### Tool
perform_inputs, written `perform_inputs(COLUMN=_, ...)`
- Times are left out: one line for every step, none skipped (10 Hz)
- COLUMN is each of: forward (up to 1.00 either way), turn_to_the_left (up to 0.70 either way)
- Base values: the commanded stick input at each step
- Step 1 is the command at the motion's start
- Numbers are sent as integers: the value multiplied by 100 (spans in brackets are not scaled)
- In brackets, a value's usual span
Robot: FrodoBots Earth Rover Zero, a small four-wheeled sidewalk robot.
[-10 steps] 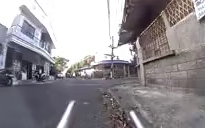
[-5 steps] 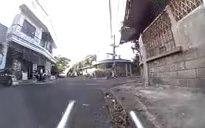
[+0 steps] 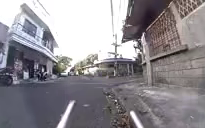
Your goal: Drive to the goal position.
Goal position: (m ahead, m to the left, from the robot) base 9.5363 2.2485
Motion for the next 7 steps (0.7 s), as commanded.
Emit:
perform_inputs(forward=17, turn_to_the_left=34)
perform_inputs(forward=17, turn_to_the_left=34)
perform_inputs(forward=18, turn_to_the_left=35)
perform_inputs(forward=18, turn_to_the_left=35)
perform_inputs(forward=18, turn_to_the_left=35)
perform_inputs(forward=18, turn_to_the_left=35)
perform_inputs(forward=37, turn_to_the_left=34)
